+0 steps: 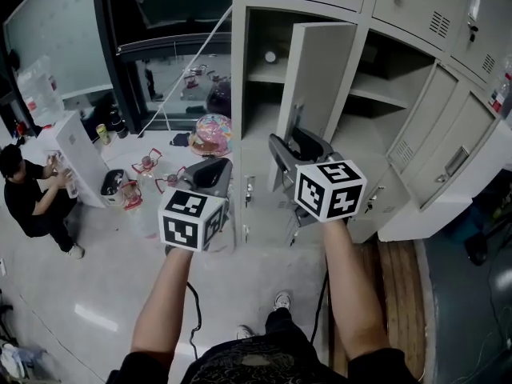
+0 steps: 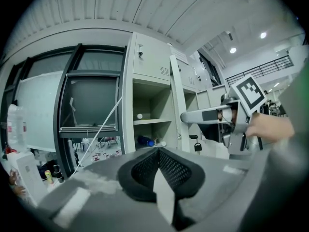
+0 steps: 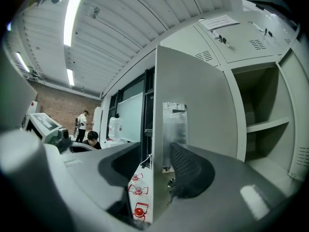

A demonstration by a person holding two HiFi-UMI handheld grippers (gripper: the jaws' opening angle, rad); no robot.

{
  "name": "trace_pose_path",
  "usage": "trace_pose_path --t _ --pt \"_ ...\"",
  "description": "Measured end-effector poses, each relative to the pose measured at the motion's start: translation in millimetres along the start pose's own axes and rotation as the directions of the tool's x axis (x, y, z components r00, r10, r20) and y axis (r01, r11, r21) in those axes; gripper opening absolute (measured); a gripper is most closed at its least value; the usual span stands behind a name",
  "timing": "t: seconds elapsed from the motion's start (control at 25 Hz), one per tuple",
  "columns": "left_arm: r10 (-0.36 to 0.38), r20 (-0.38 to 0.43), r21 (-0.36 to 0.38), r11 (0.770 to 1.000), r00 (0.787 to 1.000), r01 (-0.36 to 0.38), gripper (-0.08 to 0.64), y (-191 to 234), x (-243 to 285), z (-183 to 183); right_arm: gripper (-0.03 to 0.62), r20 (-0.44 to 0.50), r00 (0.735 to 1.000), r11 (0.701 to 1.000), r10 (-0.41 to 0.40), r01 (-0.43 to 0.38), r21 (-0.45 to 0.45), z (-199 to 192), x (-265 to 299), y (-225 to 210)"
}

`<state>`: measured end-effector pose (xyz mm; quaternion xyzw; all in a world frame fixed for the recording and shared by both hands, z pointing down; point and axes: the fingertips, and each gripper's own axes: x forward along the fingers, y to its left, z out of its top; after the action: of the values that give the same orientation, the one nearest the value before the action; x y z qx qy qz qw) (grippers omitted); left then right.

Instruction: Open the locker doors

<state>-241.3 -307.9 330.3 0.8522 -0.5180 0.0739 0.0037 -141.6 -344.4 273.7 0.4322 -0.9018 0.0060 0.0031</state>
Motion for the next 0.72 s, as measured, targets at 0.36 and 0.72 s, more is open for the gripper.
trace_pose_path --t 0.36,0.72 --pt "-0.019 0.014 0.0 1.0 1.0 0.019 0.0 -17 5 10 0.179 -0.003 1.0 1.0 -0.022 0.021 -0.006 1 -21 -8" --pt "-0.009 0.031 -0.012 1.0 0.999 0.009 0.001 -46 18 21 0.158 -0.017 1.0 0.999 0.009 -0.009 -0.033 0 -49 -24"
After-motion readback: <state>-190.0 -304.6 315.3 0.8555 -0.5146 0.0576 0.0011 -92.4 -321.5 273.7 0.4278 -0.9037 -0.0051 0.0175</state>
